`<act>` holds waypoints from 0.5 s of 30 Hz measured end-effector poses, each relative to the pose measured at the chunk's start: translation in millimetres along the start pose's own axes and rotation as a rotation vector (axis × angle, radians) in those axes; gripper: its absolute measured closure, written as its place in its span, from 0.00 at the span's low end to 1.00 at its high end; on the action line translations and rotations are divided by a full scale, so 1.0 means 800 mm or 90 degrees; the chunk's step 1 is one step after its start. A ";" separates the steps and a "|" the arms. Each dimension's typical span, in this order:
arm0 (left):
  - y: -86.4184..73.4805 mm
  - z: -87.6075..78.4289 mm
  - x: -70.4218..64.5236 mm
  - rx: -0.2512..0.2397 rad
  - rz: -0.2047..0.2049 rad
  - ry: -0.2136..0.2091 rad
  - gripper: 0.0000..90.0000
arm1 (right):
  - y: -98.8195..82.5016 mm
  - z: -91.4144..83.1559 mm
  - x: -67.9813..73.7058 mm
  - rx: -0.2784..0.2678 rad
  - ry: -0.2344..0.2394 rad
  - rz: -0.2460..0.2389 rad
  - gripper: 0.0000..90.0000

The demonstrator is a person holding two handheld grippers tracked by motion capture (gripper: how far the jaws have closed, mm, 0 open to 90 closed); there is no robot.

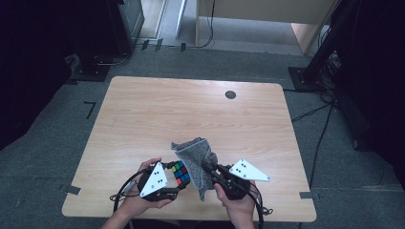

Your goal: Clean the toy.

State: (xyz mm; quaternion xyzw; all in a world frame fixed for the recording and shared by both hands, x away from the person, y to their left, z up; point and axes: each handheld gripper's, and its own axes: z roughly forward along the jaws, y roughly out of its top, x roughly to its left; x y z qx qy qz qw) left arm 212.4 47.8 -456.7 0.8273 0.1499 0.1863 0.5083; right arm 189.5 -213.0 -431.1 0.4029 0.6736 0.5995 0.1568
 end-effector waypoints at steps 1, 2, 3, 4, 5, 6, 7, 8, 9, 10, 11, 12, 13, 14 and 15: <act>0.000 -0.001 0.000 -0.003 -0.001 -0.001 0.37 | -0.001 0.000 -0.002 0.002 -0.005 0.000 0.90; 0.001 -0.001 0.000 -0.006 -0.004 -0.003 0.37 | -0.002 0.000 -0.005 0.003 -0.010 0.001 0.90; 0.001 -0.002 0.001 -0.010 -0.005 -0.006 0.37 | -0.003 0.000 -0.007 0.005 -0.015 0.007 0.90; 0.002 -0.003 0.001 -0.014 -0.007 -0.008 0.37 | -0.004 0.000 -0.010 0.009 -0.020 0.008 0.90; 0.002 -0.003 0.001 -0.017 -0.009 -0.010 0.37 | -0.006 0.000 -0.013 0.014 -0.024 0.012 0.90; 0.003 -0.004 0.001 -0.018 -0.007 -0.010 0.37 | -0.008 0.001 -0.016 0.018 -0.026 0.015 0.90; 0.003 -0.005 0.001 -0.024 -0.010 -0.012 0.37 | -0.009 0.002 -0.018 0.023 -0.030 0.017 0.90; 0.003 -0.006 0.002 -0.031 -0.013 -0.014 0.37 | -0.011 0.004 -0.020 0.034 -0.035 0.016 0.90; 0.003 -0.006 0.002 -0.031 -0.013 -0.014 0.37 | -0.011 0.004 -0.020 0.034 -0.035 0.016 0.90; 0.005 -0.009 0.004 -0.040 -0.017 -0.015 0.37 | -0.015 0.007 -0.026 0.049 -0.051 0.016 0.90; 0.005 -0.011 0.005 -0.043 -0.019 -0.012 0.37 | -0.016 0.007 -0.028 0.051 -0.053 0.018 0.90; 0.005 -0.012 0.007 -0.045 -0.023 -0.011 0.37 | -0.016 0.006 -0.031 0.051 -0.056 0.025 0.90; 0.004 -0.013 0.010 -0.048 -0.028 -0.012 0.37 | -0.015 0.004 -0.033 0.045 -0.058 0.032 0.90; 0.003 -0.015 0.012 -0.054 -0.038 -0.012 0.37 | -0.014 0.002 -0.035 0.036 -0.054 0.042 0.90; 0.002 -0.016 0.014 -0.061 -0.048 -0.015 0.37 | -0.012 -0.001 -0.036 0.025 -0.046 0.053 0.90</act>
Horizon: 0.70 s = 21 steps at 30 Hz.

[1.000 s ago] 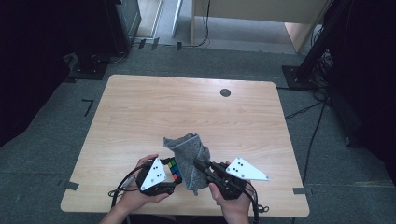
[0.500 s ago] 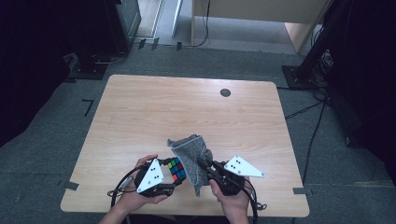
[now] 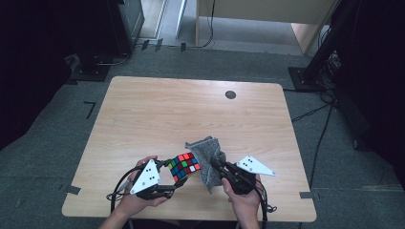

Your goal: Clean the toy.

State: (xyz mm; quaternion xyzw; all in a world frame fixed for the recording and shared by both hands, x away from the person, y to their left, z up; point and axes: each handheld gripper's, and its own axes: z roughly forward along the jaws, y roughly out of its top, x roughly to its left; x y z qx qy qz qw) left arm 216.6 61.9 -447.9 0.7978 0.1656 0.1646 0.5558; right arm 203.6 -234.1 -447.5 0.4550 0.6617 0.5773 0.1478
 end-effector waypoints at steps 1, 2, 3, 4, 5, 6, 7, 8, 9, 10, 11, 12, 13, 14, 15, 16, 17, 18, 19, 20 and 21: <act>0.000 -0.002 0.003 -0.009 -0.011 -0.004 0.37 | 0.002 -0.002 -0.001 -0.013 0.013 0.011 0.90; 0.000 -0.003 0.005 -0.018 -0.021 -0.010 0.37 | 0.003 -0.004 0.000 -0.023 0.029 0.022 0.90; 0.001 -0.005 0.006 -0.027 -0.028 -0.014 0.37 | 0.004 -0.005 0.001 -0.031 0.048 0.029 0.90; 0.002 -0.006 0.007 -0.032 -0.033 -0.015 0.37 | 0.004 -0.005 0.002 -0.037 0.065 0.034 0.90; 0.002 -0.007 0.008 -0.037 -0.037 -0.019 0.37 | 0.003 -0.004 0.004 -0.040 0.084 0.040 0.90; 0.002 -0.008 0.008 -0.041 -0.039 -0.021 0.37 | 0.003 -0.002 0.006 -0.045 0.106 0.043 0.90; 0.003 -0.009 0.008 -0.043 -0.042 -0.022 0.37 | 0.002 0.000 0.007 -0.042 0.126 0.044 0.90; 0.003 -0.009 0.008 -0.045 -0.043 -0.023 0.37 | 0.001 0.002 0.010 -0.040 0.140 0.043 0.90; 0.003 -0.009 0.009 -0.046 -0.045 -0.025 0.37 | 0.000 0.004 0.012 -0.037 0.149 0.040 0.90; 0.003 -0.010 0.009 -0.048 -0.047 -0.027 0.37 | -0.002 0.006 0.014 -0.032 0.159 0.036 0.90; 0.003 -0.010 0.009 -0.048 -0.047 -0.027 0.37 | -0.002 0.006 0.014 -0.032 0.159 0.036 0.90; 0.003 -0.009 0.009 -0.051 -0.050 -0.029 0.37 | -0.003 0.008 0.015 -0.028 0.167 0.031 0.90; 0.003 -0.010 0.009 -0.053 -0.053 -0.035 0.37 | -0.007 0.012 0.018 -0.020 0.179 0.030 0.90; 0.002 -0.010 0.009 -0.056 -0.055 -0.041 0.37 | -0.008 0.014 0.019 -0.017 0.183 0.031 0.90; 0.003 -0.010 0.009 -0.056 -0.056 -0.044 0.37 | -0.010 0.015 0.019 -0.014 0.189 0.031 0.90; 0.003 -0.010 0.009 -0.056 -0.056 -0.046 0.37 | -0.012 0.017 0.020 -0.011 0.191 0.030 0.90; 0.003 -0.010 0.009 -0.055 -0.057 -0.047 0.37 | -0.013 0.019 0.021 -0.009 0.194 0.030 0.90; 0.002 -0.010 0.009 -0.055 -0.057 -0.047 0.37 | -0.015 0.020 0.021 -0.005 0.197 0.028 0.90; 0.002 -0.010 0.010 -0.056 -0.058 -0.048 0.37 | -0.017 0.022 0.022 0.000 0.199 0.028 0.90; 0.002 -0.010 0.010 -0.056 -0.058 -0.048 0.37 | -0.017 0.022 0.022 0.000 0.199 0.028 0.90; 0.003 -0.010 0.010 -0.058 -0.061 -0.050 0.37 | -0.019 0.024 0.022 0.006 0.200 0.025 0.90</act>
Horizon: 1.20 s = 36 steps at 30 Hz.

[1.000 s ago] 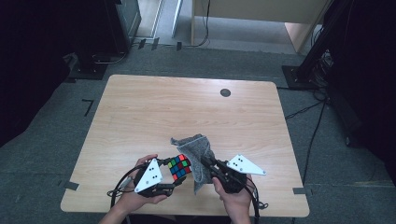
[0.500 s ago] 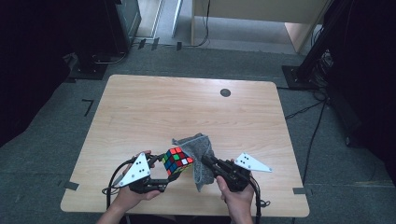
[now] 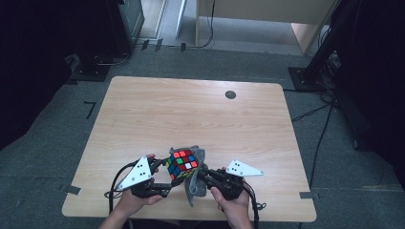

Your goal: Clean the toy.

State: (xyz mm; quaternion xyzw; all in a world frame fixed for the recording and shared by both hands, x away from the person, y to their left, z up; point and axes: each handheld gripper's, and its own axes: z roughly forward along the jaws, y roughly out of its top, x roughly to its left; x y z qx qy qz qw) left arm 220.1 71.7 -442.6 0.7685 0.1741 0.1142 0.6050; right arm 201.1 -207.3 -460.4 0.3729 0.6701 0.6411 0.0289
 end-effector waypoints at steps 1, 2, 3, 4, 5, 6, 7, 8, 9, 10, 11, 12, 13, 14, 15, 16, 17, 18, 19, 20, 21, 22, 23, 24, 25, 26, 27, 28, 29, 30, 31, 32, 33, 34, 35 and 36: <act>0.000 0.000 0.000 -0.001 0.000 -0.001 0.37 | -0.002 0.002 -0.001 0.009 0.003 -0.001 0.90; 0.001 -0.001 0.000 -0.003 -0.001 0.000 0.37 | -0.006 0.007 -0.002 0.028 0.009 -0.001 0.90; 0.001 -0.001 0.000 -0.003 -0.001 0.000 0.37 | -0.006 0.007 -0.002 0.028 0.009 -0.001 0.90; 0.002 -0.002 0.000 -0.003 0.002 0.002 0.37 | -0.010 0.013 -0.001 0.054 0.010 -0.012 0.90; 0.002 -0.002 0.000 -0.004 0.002 0.003 0.37 | -0.012 0.015 -0.001 0.065 0.005 -0.021 0.90; 0.003 -0.003 0.001 -0.005 0.003 0.004 0.37 | -0.014 0.018 0.000 0.079 -0.004 -0.033 0.90; 0.003 -0.003 0.001 -0.005 0.003 0.004 0.37 | -0.014 0.018 0.000 0.079 -0.004 -0.033 0.90; 0.003 -0.004 0.002 -0.005 0.003 0.006 0.37 | -0.015 0.020 0.001 0.089 -0.014 -0.038 0.90; 0.003 -0.006 0.003 -0.006 0.002 0.008 0.37 | -0.014 0.018 -0.002 0.086 -0.029 -0.035 0.90; 0.003 -0.006 0.003 -0.006 0.002 0.008 0.37 | -0.012 0.015 -0.004 0.078 -0.032 -0.028 0.90; 0.002 -0.006 0.005 -0.004 0.003 0.013 0.37 | -0.008 0.010 -0.007 0.062 -0.039 -0.022 0.90; 0.002 -0.006 0.005 -0.004 0.001 0.014 0.37 | -0.003 0.003 -0.009 0.043 -0.044 -0.015 0.90; 0.001 -0.006 0.006 -0.002 0.001 0.014 0.37 | 0.002 -0.005 -0.012 0.020 -0.047 -0.008 0.90; 0.001 -0.006 0.006 0.000 0.001 0.014 0.37 | 0.007 -0.014 -0.014 -0.005 -0.047 0.000 0.90; 0.001 -0.005 0.006 0.001 0.000 0.013 0.37 | 0.013 -0.022 -0.016 -0.031 -0.045 0.007 0.90; 0.000 -0.005 0.006 0.000 0.000 0.012 0.37 | 0.017 -0.029 -0.017 -0.055 -0.042 0.015 0.90; 0.000 -0.003 0.005 0.001 0.001 0.011 0.37 | 0.020 -0.034 -0.017 -0.071 -0.038 0.023 0.90; 0.000 -0.003 0.005 0.001 0.001 0.011 0.37 | 0.020 -0.034 -0.017 -0.071 -0.038 0.023 0.90; 0.001 -0.001 0.002 0.002 0.002 0.007 0.37 | 0.024 -0.040 -0.016 -0.091 -0.020 0.035 0.90; 0.001 0.000 0.001 0.002 0.003 0.004 0.37 | 0.023 -0.038 -0.015 -0.090 -0.015 0.035 0.90; 0.001 0.001 -0.001 0.002 0.005 0.002 0.37 | 0.022 -0.036 -0.014 -0.085 -0.010 0.034 0.90; 0.002 0.002 -0.002 0.002 0.006 0.000 0.37 | 0.020 -0.032 -0.011 -0.078 -0.003 0.032 0.90; 0.002 0.002 -0.003 0.003 0.007 -0.003 0.37 | 0.018 -0.027 -0.009 -0.072 0.003 0.031 0.90; 0.002 0.002 -0.004 0.001 0.007 -0.004 0.37 | 0.016 -0.023 -0.006 -0.065 0.009 0.026 0.90; 0.002 0.002 -0.003 0.001 0.006 -0.006 0.37 | 0.014 -0.018 -0.003 -0.058 0.013 0.025 0.90; 0.001 0.001 -0.002 -0.002 0.002 -0.007 0.37 | 0.012 -0.015 -0.001 -0.053 0.013 0.023 0.90; 0.001 0.001 -0.001 -0.004 -0.003 -0.010 0.37 | 0.010 -0.013 0.000 -0.050 0.013 0.023 0.90; 0.001 0.000 0.000 -0.006 -0.007 -0.011 0.37 | 0.008 -0.010 -0.001 -0.045 0.017 0.027 0.90; 0.000 -0.001 0.001 -0.006 -0.008 -0.011 0.37 | 0.006 -0.008 -0.001 -0.041 0.021 0.025 0.90; 0.000 -0.001 0.002 -0.006 -0.009 -0.010 0.37 | 0.004 -0.006 0.000 -0.034 0.024 0.022 0.90; 0.000 -0.002 0.002 -0.007 -0.009 -0.011 0.37 | 0.002 -0.004 0.000 -0.030 0.025 0.017 0.90; 0.001 -0.003 0.003 -0.009 -0.011 -0.011 0.37 | 0.001 -0.003 0.001 -0.026 0.026 0.014 0.90; 0.001 -0.004 0.003 -0.013 -0.013 -0.012 0.37 | 0.001 -0.002 0.001 -0.021 0.029 0.008 0.90; 0.002 -0.006 0.004 -0.017 -0.015 -0.012 0.37 | 0.001 -0.001 0.002 -0.017 0.033 0.004 0.90; 0.003 -0.007 0.005 -0.021 -0.018 -0.011 0.37 | 0.000 0.000 0.002 -0.010 0.038 -0.003 0.89; 0.004 -0.008 0.006 -0.026 -0.021 -0.008 0.37 | -0.001 0.002 0.003 0.000 0.042 -0.011 0.89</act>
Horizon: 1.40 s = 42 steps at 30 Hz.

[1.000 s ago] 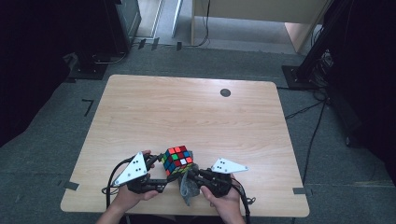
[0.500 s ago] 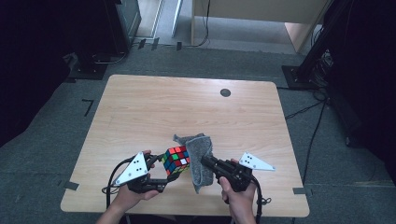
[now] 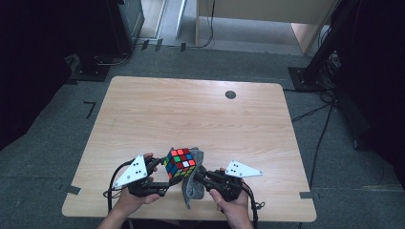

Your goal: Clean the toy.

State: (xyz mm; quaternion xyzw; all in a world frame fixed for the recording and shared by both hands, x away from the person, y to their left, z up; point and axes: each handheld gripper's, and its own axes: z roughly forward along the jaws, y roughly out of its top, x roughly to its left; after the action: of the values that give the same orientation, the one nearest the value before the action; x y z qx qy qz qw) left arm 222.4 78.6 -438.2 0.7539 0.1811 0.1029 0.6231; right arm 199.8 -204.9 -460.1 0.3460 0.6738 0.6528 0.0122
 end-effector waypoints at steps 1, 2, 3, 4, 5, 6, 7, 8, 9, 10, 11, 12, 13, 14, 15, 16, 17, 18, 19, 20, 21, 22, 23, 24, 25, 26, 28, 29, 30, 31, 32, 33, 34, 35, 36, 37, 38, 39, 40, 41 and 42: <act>0.001 -0.001 0.001 -0.003 -0.001 0.004 0.37 | -0.001 0.002 0.001 0.013 -0.001 -0.012 0.89; 0.003 -0.003 0.002 -0.007 -0.006 0.006 0.37 | -0.003 0.005 0.002 0.028 -0.008 -0.030 0.89; 0.004 -0.004 0.003 -0.015 -0.012 0.007 0.37 | -0.006 0.008 0.003 0.046 -0.019 -0.048 0.89; 0.005 -0.006 0.005 -0.022 -0.019 0.007 0.37 | -0.009 0.013 0.004 0.069 -0.028 -0.058 0.88; 0.005 -0.008 0.006 -0.030 -0.029 0.007 0.37 | -0.014 0.018 0.004 0.087 -0.034 -0.065 0.88; 0.006 -0.009 0.008 -0.037 -0.040 0.005 0.37 | -0.019 0.024 0.005 0.099 -0.034 -0.066 0.88; 0.006 -0.009 0.009 -0.045 -0.052 0.002 0.37 | -0.024 0.030 0.008 0.107 -0.026 -0.067 0.88; 0.006 -0.009 0.010 -0.048 -0.060 -0.001 0.37 | -0.028 0.035 0.012 0.111 -0.020 -0.072 0.88; 0.005 -0.008 0.009 -0.046 -0.061 -0.001 0.37 | -0.031 0.041 0.018 0.108 -0.015 -0.081 0.88; 0.004 -0.007 0.009 -0.042 -0.058 0.004 0.37 | -0.032 0.044 0.024 0.100 -0.008 -0.092 0.88; 0.003 -0.005 0.008 -0.038 -0.058 0.005 0.37 | -0.032 0.047 0.030 0.084 -0.003 -0.104 0.88; 0.002 -0.004 0.008 -0.036 -0.058 0.005 0.37 | -0.031 0.048 0.035 0.068 -0.001 -0.108 0.88; 0.001 -0.003 0.008 -0.033 -0.059 0.004 0.37 | -0.030 0.048 0.038 0.051 0.001 -0.106 0.89; 0.001 -0.003 0.008 -0.033 -0.060 0.005 0.37 | -0.028 0.047 0.039 0.036 -0.001 -0.105 0.89; 0.001 -0.002 0.008 -0.033 -0.060 0.006 0.37 | -0.027 0.045 0.039 0.024 -0.007 -0.101 0.89; 0.001 -0.003 0.008 -0.033 -0.059 0.006 0.37 | -0.027 0.042 0.037 0.014 -0.017 -0.098 0.90; 0.001 -0.003 0.008 -0.033 -0.059 0.006 0.37 | -0.026 0.039 0.034 0.004 -0.026 -0.094 0.90; 0.001 -0.004 0.009 -0.034 -0.058 0.007 0.37 | -0.026 0.039 0.034 0.004 -0.026 -0.094 0.90; 0.001 -0.005 0.010 -0.035 -0.060 0.010 0.37 | -0.026 0.035 0.029 -0.008 -0.036 -0.082 0.90; 0.001 -0.007 0.012 -0.035 -0.060 0.013 0.37 | -0.023 0.024 0.016 -0.028 -0.055 -0.051 0.90; 0.001 -0.007 0.012 -0.035 -0.061 0.015 0.37 | -0.021 0.020 0.011 -0.034 -0.065 -0.045 0.90; 0.001 -0.008 0.014 -0.034 -0.060 0.017 0.37 | -0.020 0.015 0.005 -0.039 -0.082 -0.036 0.90; 0.001 -0.008 0.014 -0.034 -0.060 0.017 0.37 | -0.020 0.015 0.005 -0.039 -0.082 -0.036 0.90; 0.001 -0.009 0.015 -0.031 -0.060 0.019 0.37 | -0.015 0.000 -0.010 -0.040 -0.152 -0.026 0.90; 0.000 -0.009 0.016 -0.028 -0.060 0.022 0.37 | -0.014 -0.004 -0.013 -0.039 -0.167 -0.028 0.90; -0.001 -0.009 0.017 -0.027 -0.060 0.024 0.37 | -0.012 -0.010 -0.019 -0.037 -0.197 -0.026 0.89; -0.002 -0.008 0.017 -0.025 -0.058 0.029 0.37 | -0.010 -0.015 -0.025 -0.037 -0.224 -0.019 0.89; -0.003 -0.007 0.016 -0.019 -0.053 0.035 0.37 | -0.009 -0.021 -0.031 -0.039 -0.242 -0.006 0.88; -0.005 -0.005 0.015 -0.013 -0.048 0.038 0.37 | -0.007 -0.030 -0.042 -0.038 -0.276 0.019 0.79; -0.006 -0.004 0.014 -0.012 -0.046 0.039 0.37 | -0.007 -0.031 -0.044 -0.036 -0.284 0.022 0.74; -0.008 -0.001 0.013 -0.007 -0.042 0.040 0.37 | -0.006 -0.032 -0.047 -0.030 -0.302 0.026 0.65; -0.010 0.003 0.011 0.001 -0.036 0.047 0.37 | -0.005 -0.032 -0.048 -0.029 -0.313 0.027 0.60; -0.011 0.004 0.010 0.003 -0.033 0.050 0.37 | -0.004 -0.033 -0.047 -0.030 -0.328 0.029 0.54; -0.012 0.005 0.009 0.006 -0.030 0.053 0.37 | -0.001 -0.034 -0.044 -0.034 -0.340 0.029 0.49; -0.012 0.005 0.009 0.006 -0.030 0.053 0.37 | 0.002 -0.034 -0.040 -0.038 -0.345 0.027 0.46; -0.013 0.006 0.008 0.010 -0.027 0.055 0.37 | 0.002 -0.034 -0.040 -0.038 -0.345 0.027 0.46; -0.015 0.008 0.007 0.013 -0.022 0.063 0.37 | 0.011 -0.032 -0.024 -0.052 -0.323 0.023 0.42; -0.016 0.010 0.006 0.017 -0.019 0.066 0.37 | 0.014 -0.030 -0.017 -0.055 -0.306 0.022 0.40; -0.017 0.012 0.004 0.020 -0.015 0.070 0.37 | 0.018 -0.026 -0.007 -0.056 -0.282 0.018 0.38; -0.018 0.014 0.003 0.024 -0.011 0.073 0.37 | 0.021 -0.022 0.003 -0.057 -0.262 0.016 0.34; -0.018 0.014 0.003 0.024 -0.011 0.073 0.37 | 0.021 -0.022 0.003 -0.057 -0.262 0.016 0.34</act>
State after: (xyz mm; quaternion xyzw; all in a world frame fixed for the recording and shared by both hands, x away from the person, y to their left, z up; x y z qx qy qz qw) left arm 226.3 71.9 -454.6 0.7566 0.2250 0.1375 0.5983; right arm 197.4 -220.4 -441.4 0.4793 0.6231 0.5978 0.1571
